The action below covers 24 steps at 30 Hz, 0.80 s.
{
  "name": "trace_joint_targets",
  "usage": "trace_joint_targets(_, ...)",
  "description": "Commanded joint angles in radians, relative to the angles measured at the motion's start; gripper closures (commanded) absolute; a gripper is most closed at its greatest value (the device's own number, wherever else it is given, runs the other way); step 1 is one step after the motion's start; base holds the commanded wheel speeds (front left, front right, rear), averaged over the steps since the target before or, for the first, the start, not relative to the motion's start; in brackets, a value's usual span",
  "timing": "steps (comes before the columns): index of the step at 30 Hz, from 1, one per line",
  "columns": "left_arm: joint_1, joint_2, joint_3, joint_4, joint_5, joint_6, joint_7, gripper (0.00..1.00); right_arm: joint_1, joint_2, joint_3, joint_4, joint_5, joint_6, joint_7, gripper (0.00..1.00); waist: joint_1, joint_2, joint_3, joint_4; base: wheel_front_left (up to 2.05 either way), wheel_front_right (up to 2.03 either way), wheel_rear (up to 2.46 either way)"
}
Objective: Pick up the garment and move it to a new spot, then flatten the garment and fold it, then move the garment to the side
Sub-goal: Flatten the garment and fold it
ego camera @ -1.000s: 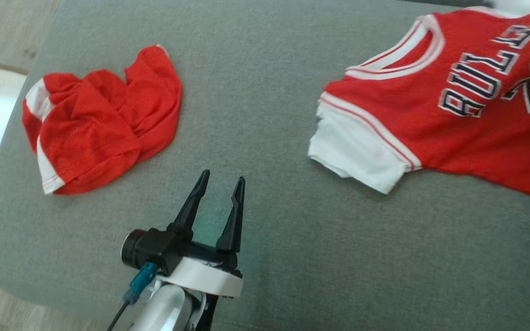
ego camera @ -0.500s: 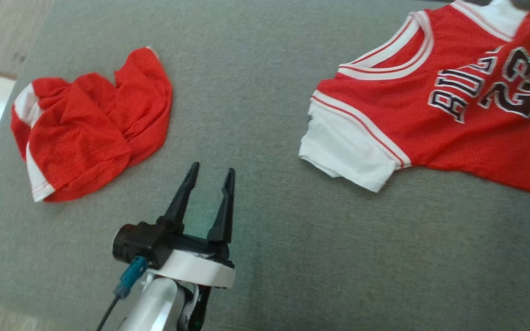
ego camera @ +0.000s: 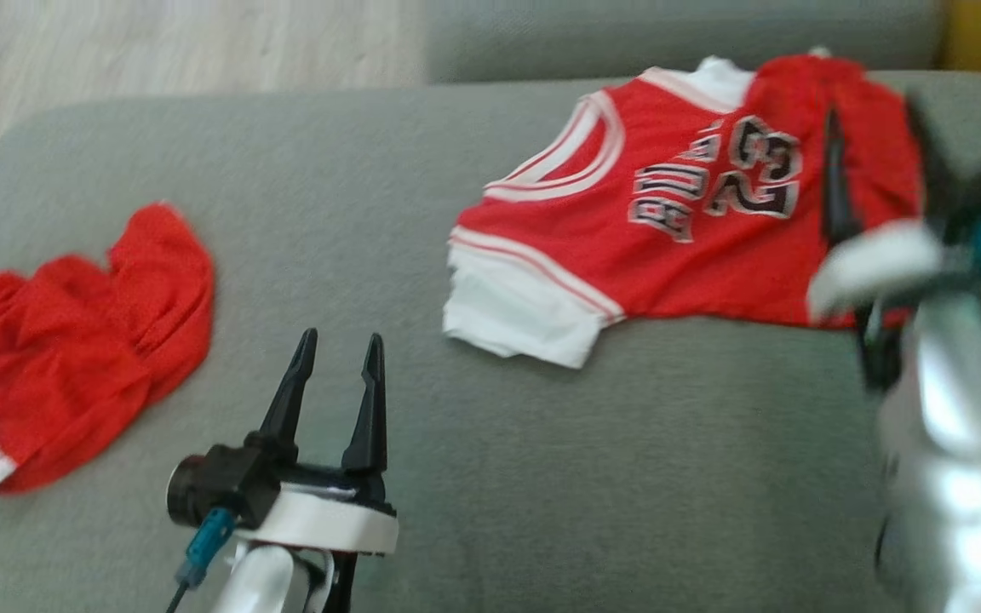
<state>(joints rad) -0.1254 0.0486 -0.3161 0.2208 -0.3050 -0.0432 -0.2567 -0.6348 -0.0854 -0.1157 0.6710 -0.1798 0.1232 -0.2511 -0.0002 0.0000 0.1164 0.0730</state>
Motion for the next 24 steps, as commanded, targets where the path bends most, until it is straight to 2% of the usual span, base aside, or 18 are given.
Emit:
trace_joint_targets(1,-0.013,0.002,0.041,-0.035,0.011,0.004,-0.005,0.00,0.025,0.016,0.033,-0.046,0.017,0.008,-0.010,0.00,0.0002,0.0000,-0.047,-0.049,0.00,0.00,0.00)
trace_joint_targets(6,0.013,0.002,0.059,-0.041,0.008,0.009,-0.005,0.00,0.248,0.033,0.080,-0.202,0.119,0.008,-0.010,0.00,0.0002,0.0000,-0.080,-0.091,0.00,0.00,0.00)
trace_joint_targets(12,0.032,0.002,0.079,-0.039,0.014,0.006,-0.005,0.00,0.448,0.035,0.128,-0.314,0.251,0.008,-0.011,0.00,0.0002,0.0000,-0.095,-0.128,0.00,0.00,0.00)
trace_joint_targets(17,0.035,0.002,0.093,-0.030,0.021,0.002,-0.005,0.00,0.493,0.035,0.150,-0.343,0.262,0.008,-0.011,0.00,0.0002,0.0000,-0.091,-0.150,0.00,0.00,0.00)
trace_joint_targets(24,0.000,0.002,0.104,-0.003,0.047,-0.008,-0.005,0.00,0.472,0.035,0.143,-0.377,0.257,0.008,-0.011,0.00,0.0002,0.0000,-0.053,-0.184,0.00,0.00,0.00)
